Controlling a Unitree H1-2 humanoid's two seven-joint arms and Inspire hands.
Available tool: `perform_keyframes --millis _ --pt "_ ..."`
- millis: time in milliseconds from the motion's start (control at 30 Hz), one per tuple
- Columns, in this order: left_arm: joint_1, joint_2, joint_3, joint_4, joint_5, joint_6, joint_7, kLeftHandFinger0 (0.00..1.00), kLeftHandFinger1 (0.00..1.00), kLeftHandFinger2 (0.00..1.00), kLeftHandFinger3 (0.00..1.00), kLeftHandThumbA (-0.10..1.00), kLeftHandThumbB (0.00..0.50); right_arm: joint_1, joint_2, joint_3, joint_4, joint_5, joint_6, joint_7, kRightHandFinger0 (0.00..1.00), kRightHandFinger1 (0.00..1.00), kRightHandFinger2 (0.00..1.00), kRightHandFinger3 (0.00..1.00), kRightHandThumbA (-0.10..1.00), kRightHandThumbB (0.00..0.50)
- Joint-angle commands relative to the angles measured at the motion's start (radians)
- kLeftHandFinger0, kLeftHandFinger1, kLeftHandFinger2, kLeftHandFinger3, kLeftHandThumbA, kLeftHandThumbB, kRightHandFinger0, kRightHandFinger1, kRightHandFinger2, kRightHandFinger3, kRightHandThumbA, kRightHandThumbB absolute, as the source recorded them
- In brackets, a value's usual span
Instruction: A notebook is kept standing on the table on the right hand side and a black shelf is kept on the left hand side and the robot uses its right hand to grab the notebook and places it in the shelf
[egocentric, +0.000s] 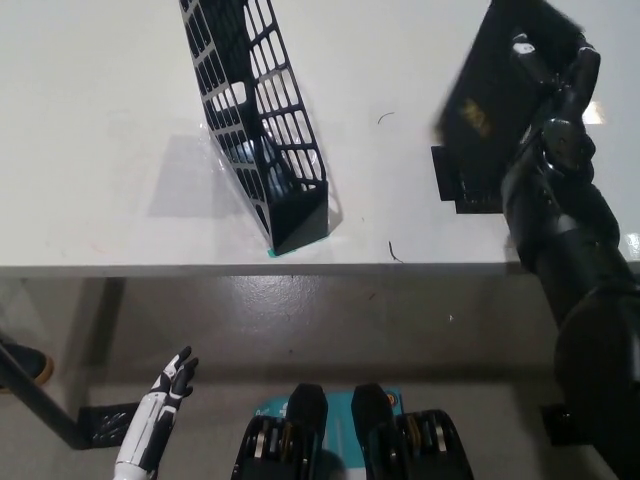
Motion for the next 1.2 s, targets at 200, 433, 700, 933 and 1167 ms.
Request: perform_keyframes --millis 200,433,700,933,1167 --pt "-0.009 -0.001 0.0 -0.018 0.004 -0.04 0.01 1.0 1.0 1.0 1.0 1.0 0.15 -0.079 -0.012 -0.005 -0.008 0.151 -0.123 0.059 0.0 0.0 0.49 0.73 -0.1 0.055" --pt "-0.008 0.002 0.002 -0.015 0.01 -0.041 0.014 1.0 1.0 1.0 1.0 1.0 0.148 -0.074 0.007 0.047 -0.151 0.135 -0.151 0.032 0.0 0.06 0.57 0.71 -0.1 0.09" --pt "-0.007 0.001 0.003 -0.014 -0.002 -0.046 0.007 1.0 1.0 1.0 1.0 1.0 0.148 -0.007 0.083 0.223 -0.768 -0.014 -0.023 0.009 0.0 0.2 0.62 0.75 -0.1 0.096" --pt "-0.002 0.006 0.0 -0.008 -0.001 -0.046 0.001 1.0 1.0 1.0 1.0 1.0 0.119 -0.068 0.138 0.358 -0.988 -0.169 0.048 -0.003 0.0 0.19 0.61 0.77 -0.1 0.105" --pt "0.008 0.007 -0.001 -0.014 0.003 -0.036 0.0 1.0 1.0 1.0 1.0 1.0 0.11 -0.132 0.179 0.471 -0.985 -0.39 0.113 -0.11 0.0 0.15 0.59 0.7 -0.1 0.116"
